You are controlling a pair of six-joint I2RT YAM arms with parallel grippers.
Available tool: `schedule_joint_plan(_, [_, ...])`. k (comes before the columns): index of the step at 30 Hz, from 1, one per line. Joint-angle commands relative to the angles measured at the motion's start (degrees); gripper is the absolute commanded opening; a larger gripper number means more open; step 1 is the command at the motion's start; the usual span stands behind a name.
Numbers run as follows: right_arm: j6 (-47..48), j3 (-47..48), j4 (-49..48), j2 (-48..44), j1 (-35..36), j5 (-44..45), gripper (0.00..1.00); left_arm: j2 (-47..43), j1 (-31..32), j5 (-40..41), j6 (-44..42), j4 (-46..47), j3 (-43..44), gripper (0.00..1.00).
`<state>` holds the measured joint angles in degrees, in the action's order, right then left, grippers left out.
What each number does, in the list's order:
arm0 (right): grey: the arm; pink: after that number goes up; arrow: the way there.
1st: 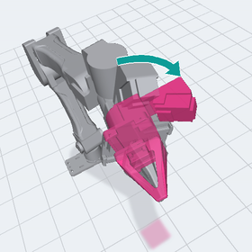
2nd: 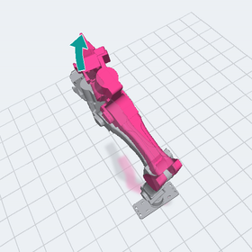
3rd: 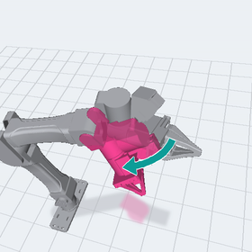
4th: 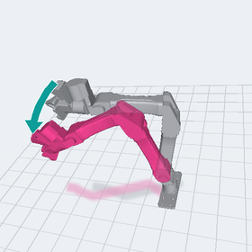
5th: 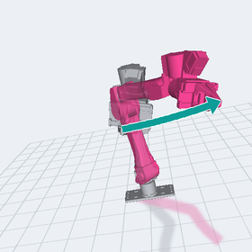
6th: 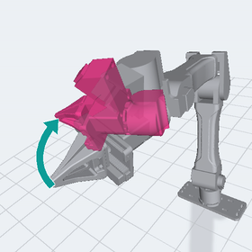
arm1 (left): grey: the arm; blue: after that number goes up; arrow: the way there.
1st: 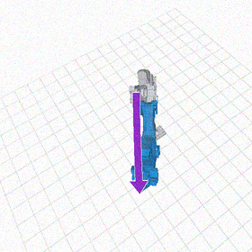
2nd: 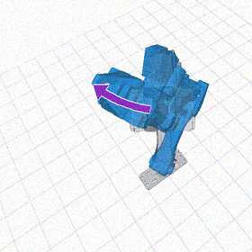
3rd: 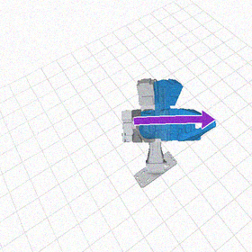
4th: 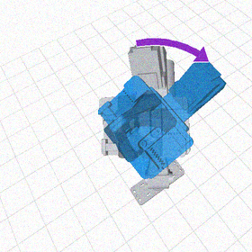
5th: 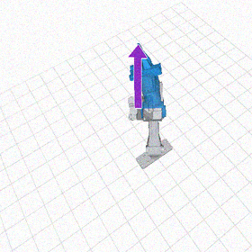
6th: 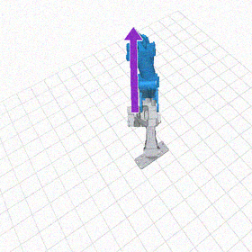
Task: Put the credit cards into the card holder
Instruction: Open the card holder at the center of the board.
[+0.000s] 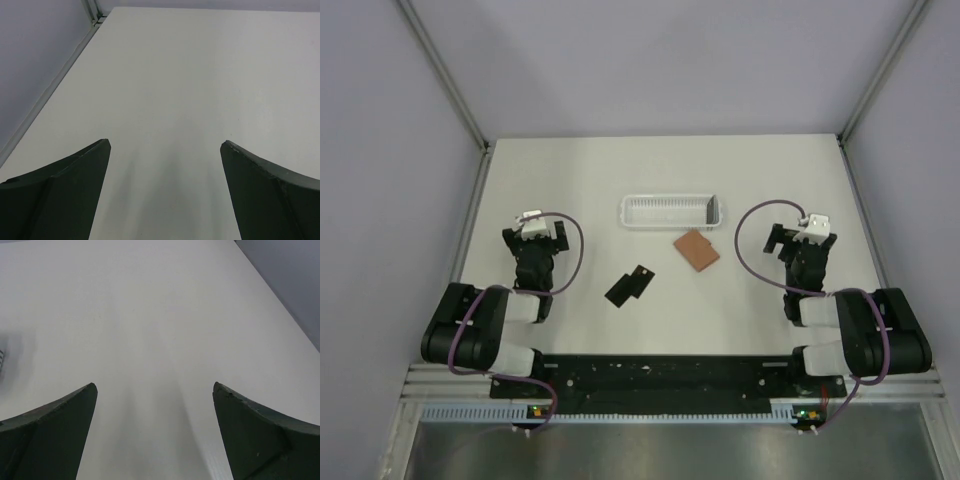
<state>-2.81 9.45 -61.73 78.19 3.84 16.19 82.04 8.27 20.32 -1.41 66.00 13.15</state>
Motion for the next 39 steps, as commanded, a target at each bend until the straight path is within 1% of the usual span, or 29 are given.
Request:
schedule_joint_plan(1, [-0.36, 1.36, -2.95, 0.12, -0.23, -0.54, 0.99, 0.31, -0.27, -0.63, 0.44, 3.18, 0.47, 0.99])
schedule_joint_plan(8, [-0.18, 1.36, -2.95, -0.23, -0.23, -0.28, 0.99, 0.14, -0.27, -0.72, 0.44, 3.17, 0.3, 0.99])
schedule_joint_plan(9, [-0.35, 1.88, -0.6, -1.8, -0.23, -0.19, 0.99, -0.21, -0.19, -0.89, -0.51, 3.78, 0.3, 0.99])
schedule_joint_plan(10, [-0.44, 3.45, 4.03, -3.9, -0.32, -0.1, 0.99, -1.43, 0.07, -1.5, -0.61, 1.53, 0.91, 0.99])
schedule_joint_plan(11, [-0.62, 5.73, 11.39, -6.54, -0.23, -0.19, 0.99, -2.49, 0.08, -1.42, -1.13, 0.2, 1.18, 0.99])
schedule_joint_plan(12, [-1.14, 9.06, 18.33, -8.91, -0.32, -0.45, 0.99, -4.67, 1.38, 1.28, -2.01, -2.86, 2.14, 0.99])
schedule_joint_plan(13, [-2.02, 11.88, 25.97, -10.41, -0.23, -0.97, 0.99, -7.05, 2.96, 3.65, -2.89, -9.59, 4.58, 0.99])
schedule_joint_plan(14, [-3.16, 14.86, 31.27, -11.82, -0.23, -1.5, 0.99, -9.51, 3.93, 4.72, -3.33, -16.18, 7.3, 0.99])
schedule_joint_plan(15, [-4.73, 17.59, 37.33, -12.97, -0.32, -2.38, 0.99, -11.27, 4.64, 6.73, -0.38, -23.65, 11.94, 0.98])
schedule_joint_plan(16, [-7.01, 19.88, 43.04, -13.67, -0.32, -3.52, 0.99, -12.85, 4.82, 8.76, 5.31, -30.77, 15.56, 0.99])
schedule_joint_plan(18, [-12.02, 23.84, 51.59, -14.38, -0.32, -6.85, 0.99, -15.23, 4.91, 5.89, 12.71, -45.01, 21.46, 0.99])
schedule_joint_plan(20, [-17.38, 25.61, 55.48, -14.65, -0.14, -12.72, 0.99, -15.42, 5.0, 5.0, 17.74, -51.03, 24.46, 0.99])
schedule_joint_plan(21, [-19.32, 26.22, 57.67, -15.0, -0.14, -15.72, 0.99, -15.42, 4.91, 3.26, 19.58, -54.62, 26.21, 0.99])
schedule_joint_plan(22, [-22.12, 26.23, 58.21, -15.43, -0.14, -18.79, 0.99, -15.24, 4.91, 0.72, 22.39, -59.53, 27.71, 0.99])
schedule_joint_plan(24, [-25.47, 24.75, 56.91, -16.23, -0.15, -24.42, 0.99, -15.33, 4.91, -4.81, 24.52, -64.39, 29.56, 0.99])
schedule_joint_plan(26, [-28.12, 22.9, 56.55, -16.49, 0.03, -27.42, 0.99, -15.94, 5.0, -9.66, 25.75, -65.73, 29.74, 0.99])
schedule_joint_plan(28, [-29.62, 21.49, 56.2, -15.45, 0.73, -29.27, 0.99, -17.43, 5.17, -12.22, 26.63, -65.73, 28.61, 0.99])
schedule_joint_plan(32, [-30.33, 19.73, 54.62, -12.29, 3.63, -29.9, 0.99, -21.21, 6.84, -13.46, 28.21, -65.73, 26.32, 0.99])
schedule_joint_plan(34, [-30.41, 19.38, 53.31, -9.74, 5.12, -30.51, 0.94, -22.18, 8.94, -14.07, 28.13, -65.73, 25.18, 0.99])
schedule_joint_plan(36, [-30.85, 18.5, 50.94, -7.36, 6.09, -31.47, 0.87, -23.06, 11.66, -13.9, 28.39, -67.23, 23.69, 0.99])
schedule_joint_plan(39, [-32.26, 17.27, 46.63, -3.5, 6.71, -32.79, 0.8, -23.68, 17.2, -11.36, 29.53, -66.52, 20.88, 0.98])
